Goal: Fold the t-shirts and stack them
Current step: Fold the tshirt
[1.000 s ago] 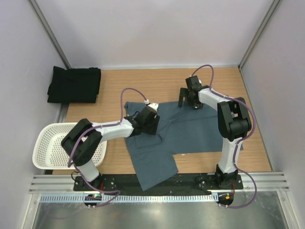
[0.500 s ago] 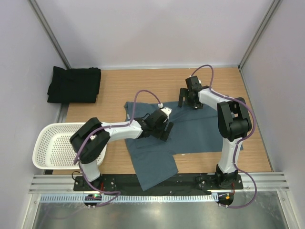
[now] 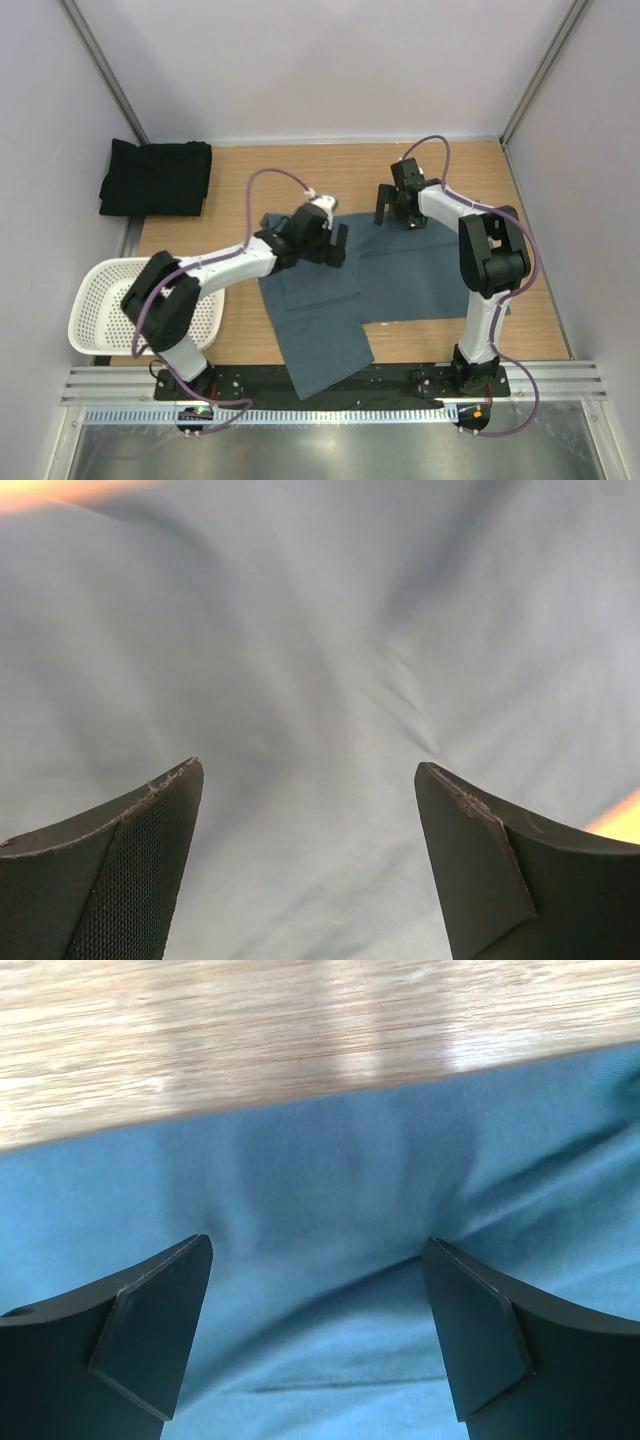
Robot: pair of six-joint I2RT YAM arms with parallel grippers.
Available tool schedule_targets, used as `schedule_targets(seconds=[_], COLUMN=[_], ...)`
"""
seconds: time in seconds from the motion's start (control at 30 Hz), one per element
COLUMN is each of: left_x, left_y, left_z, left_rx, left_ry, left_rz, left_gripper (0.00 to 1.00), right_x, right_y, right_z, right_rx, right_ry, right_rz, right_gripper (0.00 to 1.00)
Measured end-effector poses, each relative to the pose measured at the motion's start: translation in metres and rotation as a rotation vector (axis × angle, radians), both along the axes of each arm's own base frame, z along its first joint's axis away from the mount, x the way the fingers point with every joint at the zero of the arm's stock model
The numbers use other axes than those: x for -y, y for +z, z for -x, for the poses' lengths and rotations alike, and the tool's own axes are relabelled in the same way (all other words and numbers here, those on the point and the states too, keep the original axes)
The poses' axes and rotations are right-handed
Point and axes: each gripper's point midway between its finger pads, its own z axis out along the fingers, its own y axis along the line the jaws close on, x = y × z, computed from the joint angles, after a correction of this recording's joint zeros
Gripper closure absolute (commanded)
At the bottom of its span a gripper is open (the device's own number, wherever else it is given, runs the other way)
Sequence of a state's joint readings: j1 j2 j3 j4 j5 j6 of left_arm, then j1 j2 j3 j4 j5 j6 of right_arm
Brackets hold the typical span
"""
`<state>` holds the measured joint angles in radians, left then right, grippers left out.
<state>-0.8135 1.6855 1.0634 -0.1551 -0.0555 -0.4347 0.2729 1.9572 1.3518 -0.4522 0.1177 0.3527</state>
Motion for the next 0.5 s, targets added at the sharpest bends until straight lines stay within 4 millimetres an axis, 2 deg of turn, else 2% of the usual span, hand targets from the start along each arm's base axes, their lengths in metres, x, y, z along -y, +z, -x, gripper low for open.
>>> schedule_targets(seconds=[0.13,0.23,0.37,0.5], left_x=[-0.049,-0.079,-0.113,-0.139], left_y=[0.047,0.064,0.052,0.033], left_z=[-0.051,-0.079,-0.093,-0.105], left_rx=[0.082,0.097,0.036,-0.011], left_ry=[0.234,0.388,0.549,0.655], left_rz=[0.043,0.079,0.107,0.109], left_gripper=[0.15,0.19,0.24,0.26], right_x=[-0.002,-0.007,-0.018,-0.034], right_y=[0.017,0.037,0.059,0.068], right_z=[0.002,0.000,-0.008,-0.006], right_rx=[0.018,0.050,0.103,0.122], right_ry=[0.007,0.018,0.043,0.085], right_rz=[-0.018,-0.046,-0.094,-0.128], right_gripper=[0.07,0.07,0.07,0.07])
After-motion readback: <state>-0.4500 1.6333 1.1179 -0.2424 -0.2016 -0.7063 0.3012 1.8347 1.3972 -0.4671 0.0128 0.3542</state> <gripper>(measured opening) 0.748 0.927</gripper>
